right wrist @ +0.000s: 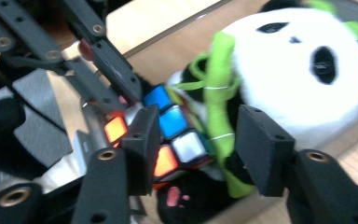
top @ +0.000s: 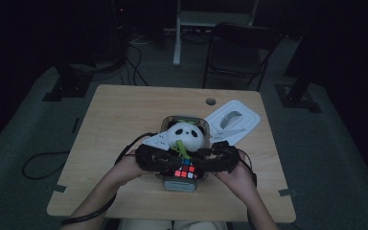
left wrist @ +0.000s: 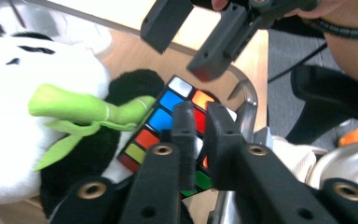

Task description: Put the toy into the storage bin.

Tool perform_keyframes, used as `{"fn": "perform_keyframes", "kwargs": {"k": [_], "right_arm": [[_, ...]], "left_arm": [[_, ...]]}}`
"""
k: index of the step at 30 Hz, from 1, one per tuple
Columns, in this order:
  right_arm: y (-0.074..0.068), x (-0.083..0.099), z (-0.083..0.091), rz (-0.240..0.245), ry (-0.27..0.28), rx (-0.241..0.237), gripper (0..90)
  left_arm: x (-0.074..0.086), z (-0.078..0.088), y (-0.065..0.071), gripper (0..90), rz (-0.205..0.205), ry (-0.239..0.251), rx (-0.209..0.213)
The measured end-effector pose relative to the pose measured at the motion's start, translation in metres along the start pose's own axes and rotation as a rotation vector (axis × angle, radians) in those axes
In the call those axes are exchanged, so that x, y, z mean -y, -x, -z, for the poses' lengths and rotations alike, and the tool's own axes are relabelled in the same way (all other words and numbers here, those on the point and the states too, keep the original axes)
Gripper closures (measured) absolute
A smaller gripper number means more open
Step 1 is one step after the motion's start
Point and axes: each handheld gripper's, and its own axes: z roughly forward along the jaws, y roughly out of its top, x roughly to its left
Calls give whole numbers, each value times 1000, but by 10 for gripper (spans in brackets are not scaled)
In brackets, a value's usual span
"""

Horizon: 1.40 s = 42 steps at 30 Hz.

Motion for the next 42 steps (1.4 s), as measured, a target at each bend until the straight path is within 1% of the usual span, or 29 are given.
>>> {"fn": "perform_keyframes", "kwargs": {"k": [2,4,6,7,9,10,11,12,14,15,16,17,19,20,21,22,24,25,26,29,31,32,34,35,36,38,39,40,42], "right_arm": [[5,1,4,-32,17,15,419],[8,3,8,-29,38,67,407],[12,5,12,-45,50,91,320],[15,6,13,-57,49,101,321],[20,8,16,-64,65,120,291],[23,10,17,-74,73,122,275],[26,11,18,-90,73,117,229],[29,12,19,-100,78,125,221],[32,15,20,-98,85,161,203],[33,17,21,-102,87,166,186],[35,18,21,-108,93,180,141],[37,19,21,-120,96,200,121],[40,22,21,-130,98,223,119],[41,23,22,-142,106,232,119],[43,24,22,-144,108,238,119],[43,25,22,-145,107,257,119],[46,26,22,-159,113,267,120],[48,27,22,-162,116,262,120],[49,27,22,-163,119,270,120],[52,29,22,-171,128,278,136],[55,31,21,-168,124,310,132],[55,31,21,-168,124,310,132],[59,34,19,-183,124,324,131],[63,37,18,-202,123,333,130],[64,38,18,-208,120,327,130],[67,40,17,-213,118,344,131],[68,41,16,-218,115,338,130],[69,42,16,-221,116,338,130],[72,44,15,-225,112,364,130]], "left_arm": [[1,3,-2,765,12,14,1],[3,5,-3,692,13,14,-4],[5,8,-5,648,23,29,1],[6,9,-6,598,30,32,-7],[8,13,-8,570,38,43,-18],[9,14,-10,516,47,44,-23],[10,15,-11,475,50,43,-30],[11,17,-13,450,56,46,-42],[14,19,-15,398,60,52,-53],[15,20,-16,379,72,55,-60],[16,21,-17,346,75,56,-65],[17,21,-18,262,80,51,-73],[19,22,-19,190,80,46,-86],[21,23,-20,182,79,45,-90],[22,23,-20,122,81,36,-96],[24,24,-20,97,77,30,-105],[27,26,-22,96,85,37,-112],[28,27,-22,70,92,35,-113],[29,28,-23,4,96,37,-121],[34,33,-25,5,103,49,-140],[38,35,-28,5,113,65,-157],[38,35,-28,5,113,65,-157],[43,36,-30,6,116,65,-179],[49,37,-33,6,126,69,-186],[51,38,-34,6,129,67,-198],[56,39,-36,6,135,71,-196],[56,39,-36,6,135,71,-196],[59,38,-37,6,139,63,-218],[62,38,-39,6,140,63,-229]]}}
